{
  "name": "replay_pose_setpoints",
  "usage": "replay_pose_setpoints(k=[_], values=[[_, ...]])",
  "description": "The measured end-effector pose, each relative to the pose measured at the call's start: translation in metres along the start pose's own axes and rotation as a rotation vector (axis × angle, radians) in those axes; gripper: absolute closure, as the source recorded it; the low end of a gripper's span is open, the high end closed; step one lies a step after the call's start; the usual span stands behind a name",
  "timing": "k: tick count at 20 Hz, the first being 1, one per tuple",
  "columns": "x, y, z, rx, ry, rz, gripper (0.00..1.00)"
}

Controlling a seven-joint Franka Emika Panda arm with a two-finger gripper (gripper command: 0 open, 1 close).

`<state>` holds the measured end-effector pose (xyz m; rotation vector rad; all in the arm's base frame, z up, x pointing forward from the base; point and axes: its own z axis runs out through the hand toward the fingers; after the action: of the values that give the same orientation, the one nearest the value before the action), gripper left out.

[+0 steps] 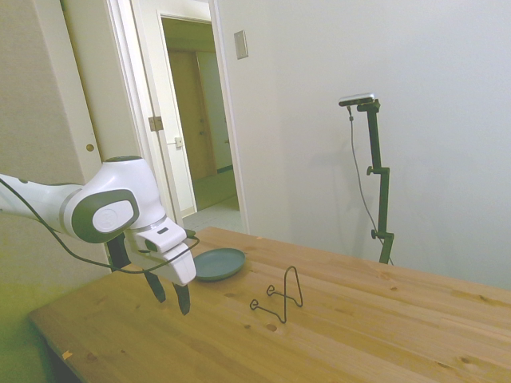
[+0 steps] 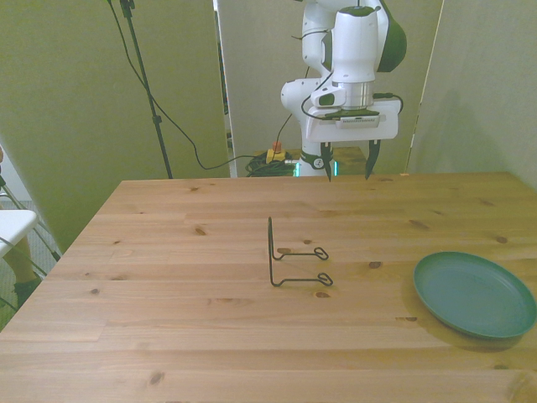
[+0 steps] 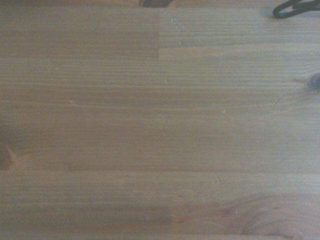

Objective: Load the plate

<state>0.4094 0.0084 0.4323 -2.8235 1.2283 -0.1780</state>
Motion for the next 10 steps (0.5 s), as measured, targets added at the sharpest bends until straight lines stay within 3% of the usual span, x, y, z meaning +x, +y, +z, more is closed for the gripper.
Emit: replay_pose_setpoints(k=[4,10], values=[[0.010,-0.002,-0.007,0.035,-0.021,0.003,0.00],[0.058,-0.036,-0.032,0.103,-0.052,0.022,0.00]])
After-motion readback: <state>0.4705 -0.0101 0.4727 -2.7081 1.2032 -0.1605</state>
